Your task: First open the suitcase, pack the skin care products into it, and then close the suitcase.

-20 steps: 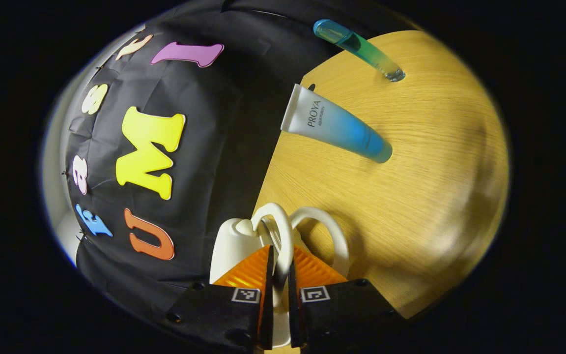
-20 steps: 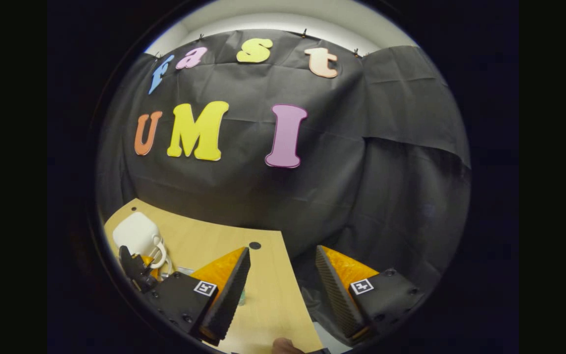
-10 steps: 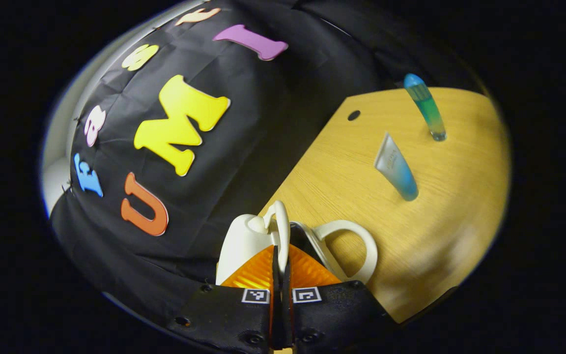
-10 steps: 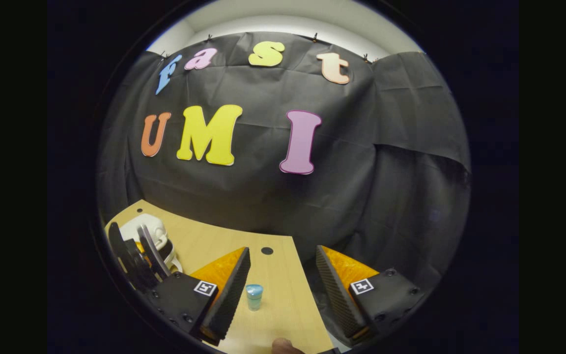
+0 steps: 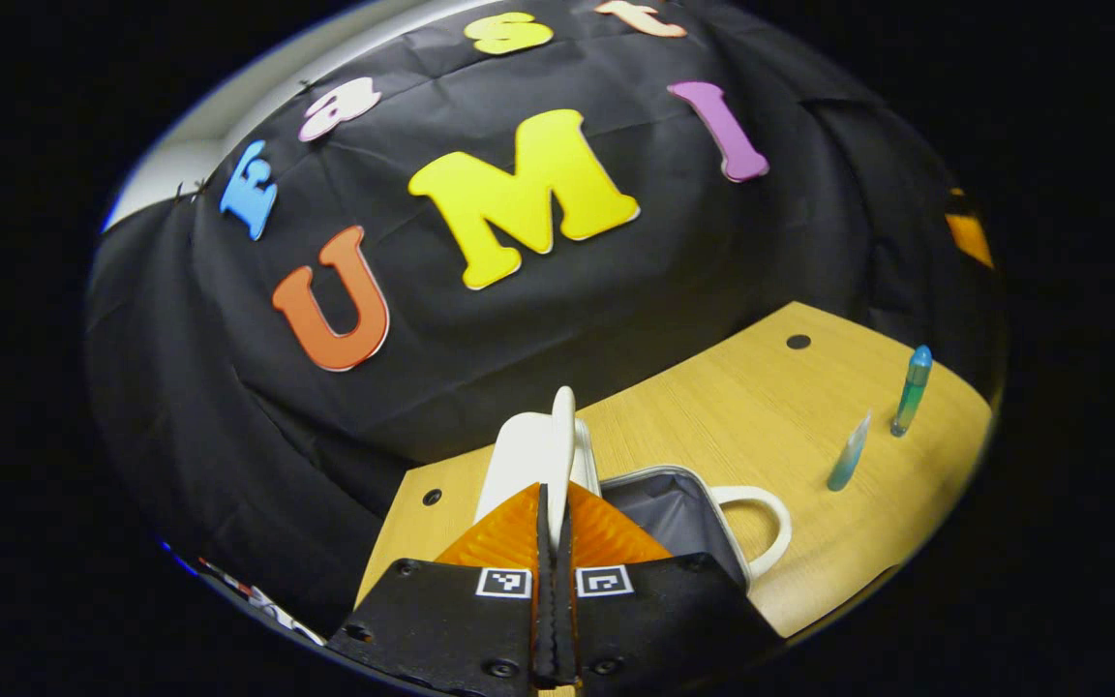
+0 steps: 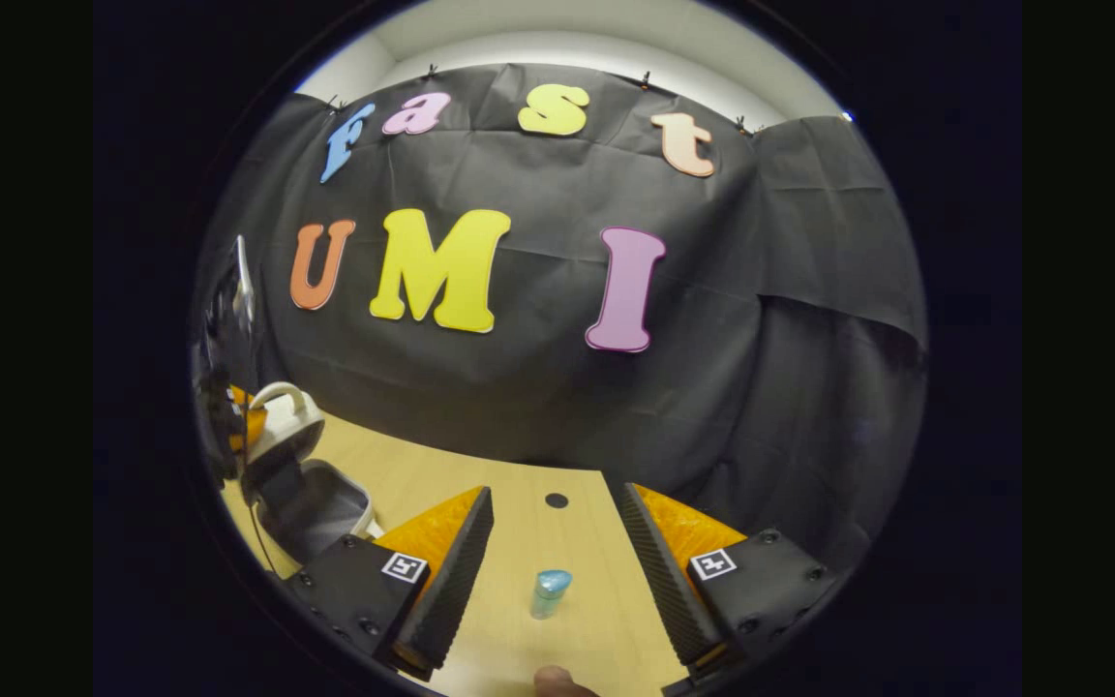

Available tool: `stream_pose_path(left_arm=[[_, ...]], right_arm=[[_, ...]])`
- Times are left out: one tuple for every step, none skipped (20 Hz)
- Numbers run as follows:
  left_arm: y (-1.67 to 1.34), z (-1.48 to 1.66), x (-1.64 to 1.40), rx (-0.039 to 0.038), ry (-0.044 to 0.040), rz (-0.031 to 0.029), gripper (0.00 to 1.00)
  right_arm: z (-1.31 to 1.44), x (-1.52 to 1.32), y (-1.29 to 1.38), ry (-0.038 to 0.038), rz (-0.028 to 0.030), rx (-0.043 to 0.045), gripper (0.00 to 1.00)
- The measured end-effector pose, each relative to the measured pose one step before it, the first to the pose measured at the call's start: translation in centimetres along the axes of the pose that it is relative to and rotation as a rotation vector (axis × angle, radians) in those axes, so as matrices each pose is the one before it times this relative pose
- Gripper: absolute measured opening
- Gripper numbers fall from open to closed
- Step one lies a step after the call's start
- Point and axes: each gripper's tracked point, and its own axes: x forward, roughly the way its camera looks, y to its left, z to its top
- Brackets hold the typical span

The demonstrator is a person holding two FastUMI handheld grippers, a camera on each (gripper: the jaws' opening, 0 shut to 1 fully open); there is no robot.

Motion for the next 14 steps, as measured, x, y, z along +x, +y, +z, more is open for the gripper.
stream_pose_path(left_arm=[[1.586, -0.001, -0.07, -0.03405, -0.00124, 0.00399, 0.03], [1.717, -0.261, -0.052, -0.03544, 0.00545, 0.0028, 0.03], [1.765, -0.169, 0.094, -0.03895, 0.00084, 0.00349, 0.03], [1.812, -0.329, 0.167, -0.03868, 0.00621, 0.009, 0.03], [2.12, -0.509, 0.28, -0.03628, 0.0101, 0.01139, 0.03], [2.166, -0.49, 0.265, -0.03783, 0.00497, 0.01923, 0.03], [1.91, -0.561, 0.431, -0.03591, 0.00295, 0.0057, 0.03], [1.862, -0.681, 0.32, -0.02679, 0.00093, 0.01165, 0.03], [1.991, -0.682, 0.612, -0.01521, 0.00299, 0.00938, 0.02], [1.605, -0.91, 0.886, -0.01039, 0.01638, 0.00573, 0.03], [1.645, -0.81, 0.866, -0.01359, 0.01425, 0.00748, 0.03], [1.702, -1.255, 0.819, -0.01678, 0.02164, -0.00195, 0.03], [1.423, -1.13, 0.988, -0.02755, 0.02113, -0.00942, 0.03], [1.343, -1.291, 1.717, -0.03685, 0.02704, -0.00348, 0.03]], right_arm=[[0.02, -0.003, 0.872, 0.00921, 0.00173, 0.00343, 0.8], [-0.071, -0.092, 0.757, 0.00736, 0.00306, 0.00333, 0.8], [0.029, -0.153, 0.674, 0.00358, 0.00149, 0.00199, 0.8], [0.065, -0.122, 0.765, 0.00075, 0.00314, -0.00357, 0.8], [0.029, -0.184, 0.663, -0.00018, 0.00081, -0.00958, 0.8], [-0.095, -0.151, 0.626, 0.00105, 0.00149, -0.01128, 0.8], [-0.024, -0.128, 0.549, 0.00257, 0.00054, -0.00852, 0.8], [-0.083, -0.054, 0.553, 0.00199, 0.00289, -0.00659, 0.8], [0.094, -0.123, 0.418, 0.00211, 0.00116, -0.00801, 0.8], [0.067, -0.119, 0.377, -0.00245, 0.00246, -0.00759, 0.8], [0.157, -0.096, 0.235, -0.00426, -0.00029, -0.00969, 0.8], [0.024, -0.117, 0.197, -0.00248, -0.00096, -0.01032, 0.8], [-0.016, -0.016, 0.139, 0.00128, 0.00015, -0.00913, 0.8], [-0.135, 0.076, 0.19, 0.00458, -0.00052, -0.00536, 0.8]])
